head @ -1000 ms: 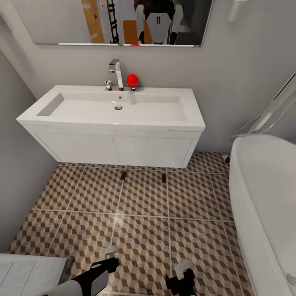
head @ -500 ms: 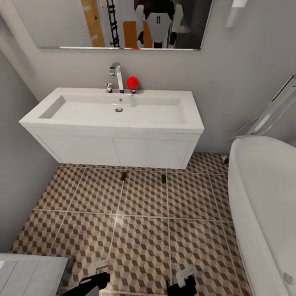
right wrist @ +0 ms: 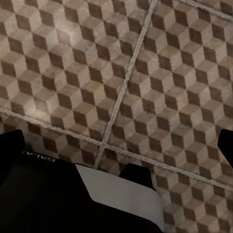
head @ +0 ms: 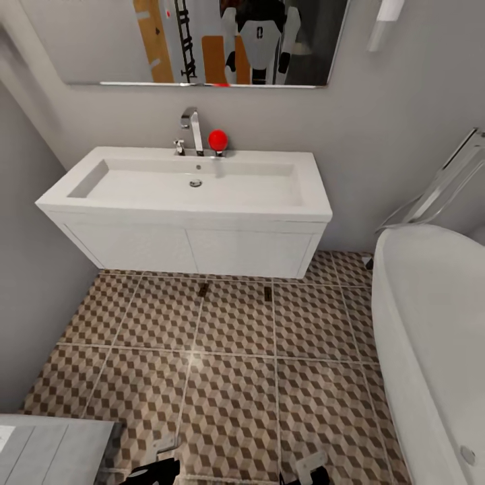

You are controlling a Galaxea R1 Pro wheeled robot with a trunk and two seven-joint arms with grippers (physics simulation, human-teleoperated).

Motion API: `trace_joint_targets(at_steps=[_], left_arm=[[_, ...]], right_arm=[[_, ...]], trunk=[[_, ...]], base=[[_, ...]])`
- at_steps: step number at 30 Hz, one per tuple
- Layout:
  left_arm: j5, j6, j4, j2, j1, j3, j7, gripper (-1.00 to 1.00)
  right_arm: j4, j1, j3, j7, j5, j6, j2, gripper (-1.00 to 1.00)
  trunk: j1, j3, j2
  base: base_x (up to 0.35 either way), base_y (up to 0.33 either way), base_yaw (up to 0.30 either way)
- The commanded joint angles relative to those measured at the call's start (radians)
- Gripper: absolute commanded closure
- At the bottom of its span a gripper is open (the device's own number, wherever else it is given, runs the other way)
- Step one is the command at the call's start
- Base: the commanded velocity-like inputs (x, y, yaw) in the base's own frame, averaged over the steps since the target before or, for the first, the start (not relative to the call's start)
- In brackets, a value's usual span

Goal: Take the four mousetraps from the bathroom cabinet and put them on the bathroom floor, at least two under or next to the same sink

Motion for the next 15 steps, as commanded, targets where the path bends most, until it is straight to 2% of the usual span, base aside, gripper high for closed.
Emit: trace_joint_targets(at_steps=[1, 15], left_arm=[[0.009, -0.003, -0.001, 0.001, 0.002, -0.009, 0.005, -1.00], [0.007, -0.003, -0.001, 0.002, 0.020, -0.011, 0.004, -1.00]], right_arm=[[0.001, 0.000, 0.008, -0.010, 0.004, -0.001, 0.000, -1.00], [0.001, 0.004, 0.007, -0.010, 0.004, -0.003, 0.005, -1.00]], trunk=[[-0.004, 0.003, 0.007], [-0.058, 0.046, 0.105]], base=[[0.000, 0.000, 0.000], [0.000, 0.000, 0.000]])
